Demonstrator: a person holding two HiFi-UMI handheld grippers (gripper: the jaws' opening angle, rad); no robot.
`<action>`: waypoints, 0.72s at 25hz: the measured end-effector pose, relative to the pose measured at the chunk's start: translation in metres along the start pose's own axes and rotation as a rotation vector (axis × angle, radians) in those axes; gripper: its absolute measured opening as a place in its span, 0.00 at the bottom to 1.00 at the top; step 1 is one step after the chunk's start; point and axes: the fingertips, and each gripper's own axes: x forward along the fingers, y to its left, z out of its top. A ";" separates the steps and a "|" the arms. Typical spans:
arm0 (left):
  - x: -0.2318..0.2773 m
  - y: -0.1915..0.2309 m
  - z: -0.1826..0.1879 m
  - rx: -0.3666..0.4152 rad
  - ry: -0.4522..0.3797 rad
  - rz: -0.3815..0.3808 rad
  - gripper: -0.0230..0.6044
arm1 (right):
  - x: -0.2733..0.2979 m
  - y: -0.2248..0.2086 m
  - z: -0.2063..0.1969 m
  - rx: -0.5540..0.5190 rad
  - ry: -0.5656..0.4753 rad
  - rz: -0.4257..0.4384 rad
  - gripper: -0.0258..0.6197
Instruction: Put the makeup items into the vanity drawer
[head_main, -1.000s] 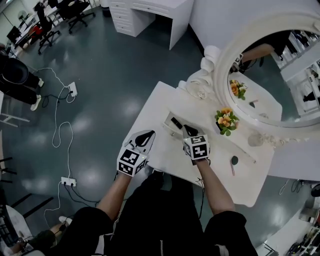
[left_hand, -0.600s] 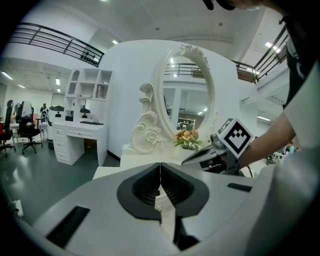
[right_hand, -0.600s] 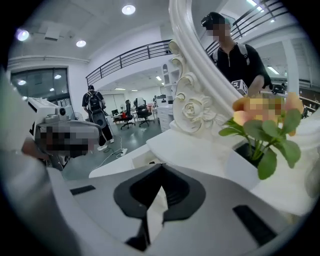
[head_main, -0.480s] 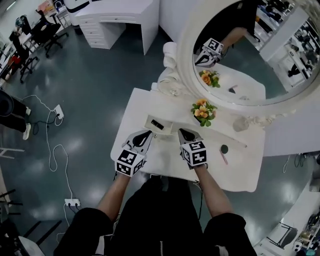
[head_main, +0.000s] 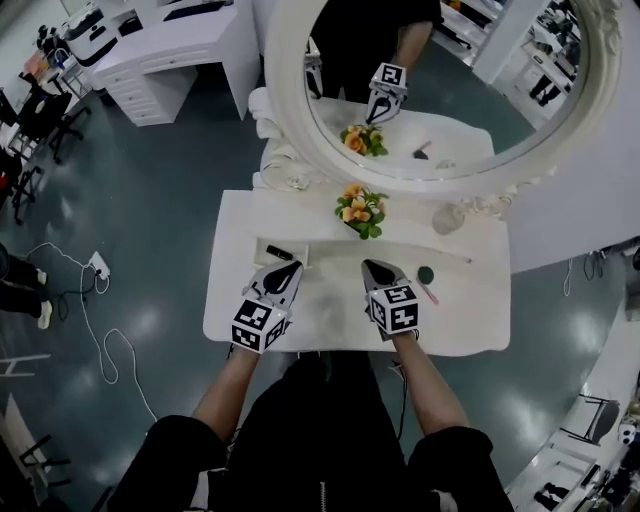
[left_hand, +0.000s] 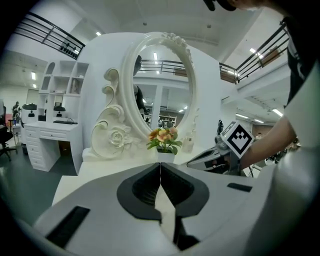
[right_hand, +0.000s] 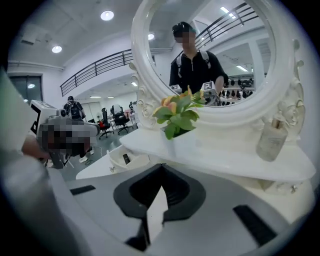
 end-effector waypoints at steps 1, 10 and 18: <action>0.005 -0.005 0.001 0.004 0.003 -0.017 0.07 | -0.005 -0.006 -0.002 0.011 -0.004 -0.014 0.05; 0.050 -0.049 0.007 0.032 0.026 -0.148 0.07 | -0.049 -0.061 -0.035 0.125 -0.010 -0.136 0.05; 0.070 -0.062 0.005 0.034 0.048 -0.186 0.07 | -0.068 -0.089 -0.047 0.120 -0.029 -0.169 0.05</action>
